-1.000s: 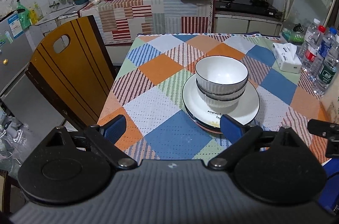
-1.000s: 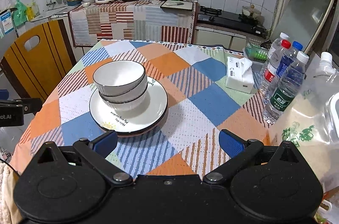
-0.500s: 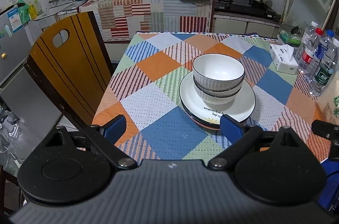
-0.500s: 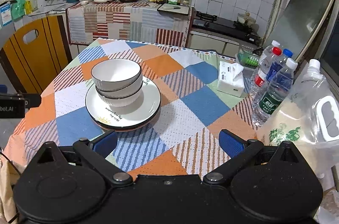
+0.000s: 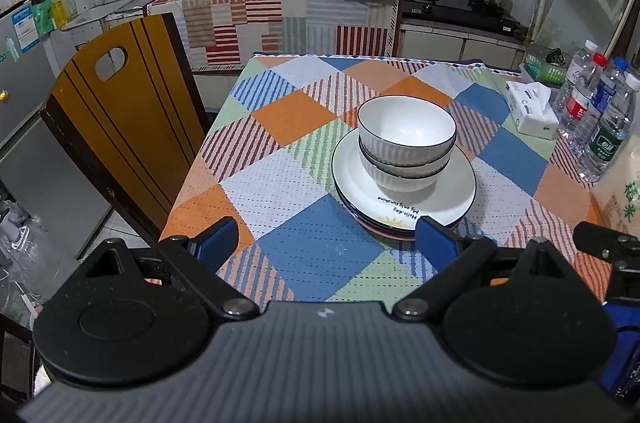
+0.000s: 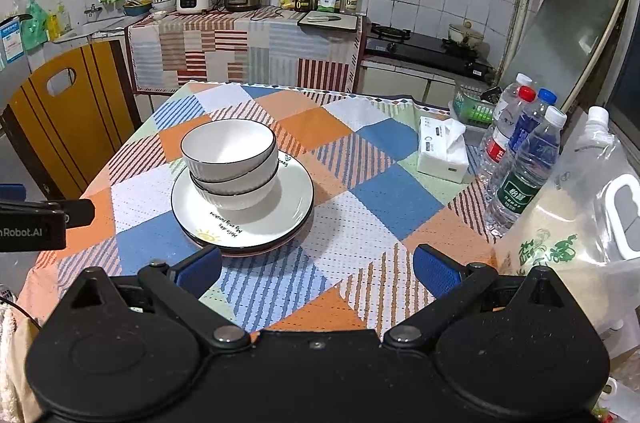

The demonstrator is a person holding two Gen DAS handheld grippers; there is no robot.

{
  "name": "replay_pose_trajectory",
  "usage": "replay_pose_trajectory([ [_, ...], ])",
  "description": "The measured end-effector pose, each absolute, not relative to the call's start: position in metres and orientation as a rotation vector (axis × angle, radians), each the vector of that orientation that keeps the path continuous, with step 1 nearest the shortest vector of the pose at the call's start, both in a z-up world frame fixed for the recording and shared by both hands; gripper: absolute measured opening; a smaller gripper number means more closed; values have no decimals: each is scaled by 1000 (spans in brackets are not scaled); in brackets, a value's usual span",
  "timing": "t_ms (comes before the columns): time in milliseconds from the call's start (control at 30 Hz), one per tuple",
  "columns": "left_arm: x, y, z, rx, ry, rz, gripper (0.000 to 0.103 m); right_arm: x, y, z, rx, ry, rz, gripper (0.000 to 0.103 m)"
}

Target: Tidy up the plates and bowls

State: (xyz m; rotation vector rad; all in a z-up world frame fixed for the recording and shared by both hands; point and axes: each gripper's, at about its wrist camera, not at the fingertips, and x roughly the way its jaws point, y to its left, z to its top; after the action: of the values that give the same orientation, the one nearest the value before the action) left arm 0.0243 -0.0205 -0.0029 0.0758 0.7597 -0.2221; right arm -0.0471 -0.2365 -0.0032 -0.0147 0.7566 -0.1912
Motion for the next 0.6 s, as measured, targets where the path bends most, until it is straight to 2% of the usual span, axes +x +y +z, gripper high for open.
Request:
replay_pose_trajectory([
  [600, 19, -24, 0, 98, 752, -249, 96, -44, -236, -12, -14, 791, -202, 103],
])
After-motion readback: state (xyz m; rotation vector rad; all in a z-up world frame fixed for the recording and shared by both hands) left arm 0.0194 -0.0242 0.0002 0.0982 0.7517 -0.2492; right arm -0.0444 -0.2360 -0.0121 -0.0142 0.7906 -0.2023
